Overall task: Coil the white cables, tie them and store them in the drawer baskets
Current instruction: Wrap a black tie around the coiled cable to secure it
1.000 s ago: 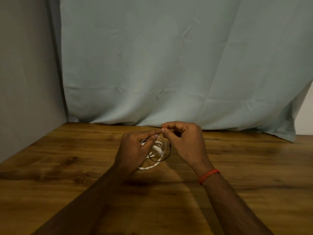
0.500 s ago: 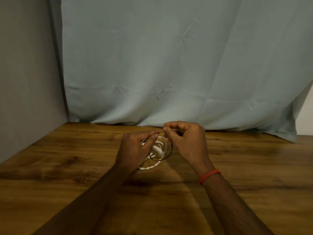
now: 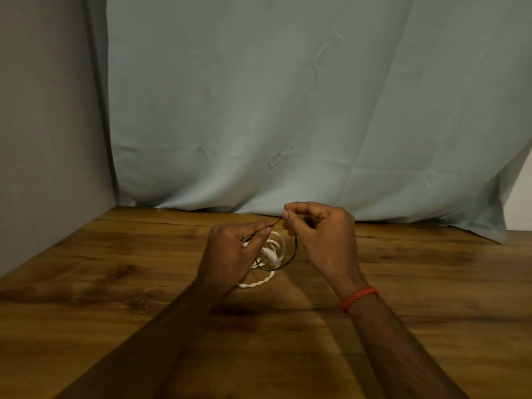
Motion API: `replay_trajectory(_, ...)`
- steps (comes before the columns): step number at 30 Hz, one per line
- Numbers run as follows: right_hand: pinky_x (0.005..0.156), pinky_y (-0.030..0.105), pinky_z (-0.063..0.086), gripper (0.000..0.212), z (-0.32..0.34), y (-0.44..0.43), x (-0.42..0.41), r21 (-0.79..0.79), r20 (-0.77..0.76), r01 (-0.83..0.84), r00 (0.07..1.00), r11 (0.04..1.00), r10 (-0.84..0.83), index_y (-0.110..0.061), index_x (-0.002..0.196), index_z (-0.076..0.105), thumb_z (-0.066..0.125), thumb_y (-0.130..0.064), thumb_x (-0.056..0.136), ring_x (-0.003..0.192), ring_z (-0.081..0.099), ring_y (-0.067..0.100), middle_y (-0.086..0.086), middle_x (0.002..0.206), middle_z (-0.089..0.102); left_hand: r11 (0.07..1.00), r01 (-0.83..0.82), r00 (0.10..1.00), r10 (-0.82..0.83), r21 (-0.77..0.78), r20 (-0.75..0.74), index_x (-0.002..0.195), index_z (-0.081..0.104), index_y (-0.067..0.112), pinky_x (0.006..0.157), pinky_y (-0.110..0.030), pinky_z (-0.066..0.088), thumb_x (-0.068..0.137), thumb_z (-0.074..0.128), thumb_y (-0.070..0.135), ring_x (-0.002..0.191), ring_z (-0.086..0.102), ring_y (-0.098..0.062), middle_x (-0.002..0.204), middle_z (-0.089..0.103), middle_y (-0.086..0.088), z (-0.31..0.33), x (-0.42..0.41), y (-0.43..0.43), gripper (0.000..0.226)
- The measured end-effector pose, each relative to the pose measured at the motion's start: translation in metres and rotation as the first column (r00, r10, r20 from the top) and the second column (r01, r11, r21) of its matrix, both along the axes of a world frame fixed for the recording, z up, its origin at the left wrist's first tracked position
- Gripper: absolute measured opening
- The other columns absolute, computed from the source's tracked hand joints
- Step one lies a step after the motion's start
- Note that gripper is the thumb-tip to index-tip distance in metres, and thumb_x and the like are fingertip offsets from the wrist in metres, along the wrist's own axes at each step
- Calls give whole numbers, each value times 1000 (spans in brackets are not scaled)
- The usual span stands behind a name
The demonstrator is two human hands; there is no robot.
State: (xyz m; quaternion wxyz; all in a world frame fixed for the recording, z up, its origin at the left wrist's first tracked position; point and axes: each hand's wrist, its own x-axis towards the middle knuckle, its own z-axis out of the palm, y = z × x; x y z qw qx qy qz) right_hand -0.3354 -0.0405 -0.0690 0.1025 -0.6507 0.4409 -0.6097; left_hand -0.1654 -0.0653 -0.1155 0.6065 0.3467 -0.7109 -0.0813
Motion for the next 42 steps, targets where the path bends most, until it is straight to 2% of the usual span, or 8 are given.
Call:
replay_trajectory(5, 71, 33, 63, 13, -2, 1, 1, 11, -83, -9, 996, 1000, 10, -13, 100, 80, 77, -16, 87, 70, 73, 3, -4, 81, 77, 1000, 24, 1000, -24, -20, 16, 111, 77, 20, 75, -36, 61, 93, 71, 14, 86, 73, 0, 99, 77, 11, 2, 0, 2, 20)
replay_trajectory(12, 70, 32, 63, 13, 0, 1, 0, -3, -26, -7, 1000, 1000, 7, -14, 100, 79, 76, -16, 87, 70, 72, 5, -4, 79, 76, 1000, 19, 1000, -19, -10, 6, 109, 79, 18, 73, -36, 60, 93, 71, 14, 83, 73, 0, 96, 78, 10, 1, -1, 1, 18)
replay_trajectory(20, 70, 34, 63, 11, 0, 0, 0, 25, -63, -19, 998, 1000, 20, -14, 98, 79, 76, -17, 88, 69, 72, 6, -5, 77, 76, 1000, 9, 1000, -8, -22, 17, 107, 80, 18, 70, -37, 59, 93, 70, 15, 80, 73, -2, 92, 78, 10, 2, 0, 2, 17)
replay_trajectory(26, 67, 25, 61, 10, -1, 0, -1, 91, -74, -43, 996, 995, 50, -13, 98, 79, 75, -15, 88, 65, 72, 5, -3, 74, 76, 1000, 2, 1000, -2, -9, 12, 106, 80, 17, 70, -38, 59, 94, 70, 16, 79, 73, -3, 91, 78, 9, 0, 1, 0, 16)
replay_trajectory(29, 68, 28, 62, 8, 0, 1, -1, 158, 14, -114, 994, 981, 113, -12, 96, 78, 75, -11, 88, 66, 74, 11, 2, 73, 76, 1000, 0, 1000, 0, 3, -2, 106, 80, 17, 73, -37, 60, 93, 71, 16, 81, 73, -2, 93, 78, 10, 0, 1, 0, 16)
replay_trajectory(34, 62, 23, 59, 7, 3, 2, 0, 239, 372, -349, 895, 906, 246, -5, 93, 76, 74, -4, 86, 64, 72, 17, 12, 74, 76, 1000, 5, 1000, -4, -3, 9, 107, 79, 16, 73, -38, 60, 93, 71, 16, 81, 73, -2, 94, 78, 9, 0, 0, 0, 17)
replay_trajectory(40, 60, 21, 56, 17, 1, 1, -1, 297, 543, -505, 787, 810, 292, 2, 100, 74, 75, -4, 83, 63, 69, 15, 14, 74, 74, 1000, 12, 1000, -11, -7, 14, 105, 80, 18, 70, -39, 59, 94, 70, 15, 79, 73, -4, 91, 78, 9, 1, 0, 1, 16)
replay_trajectory(42, 58, 19, 55, 16, 1, 0, -3, 322, 526, -492, 804, 809, 279, 2, 99, 74, 75, -4, 84, 61, 67, 12, 11, 71, 73, 1000, 8, 1000, -8, -10, 15, 105, 80, 19, 70, -39, 59, 93, 71, 16, 78, 73, -5, 90, 78, 10, 1, 1, 2, 15)
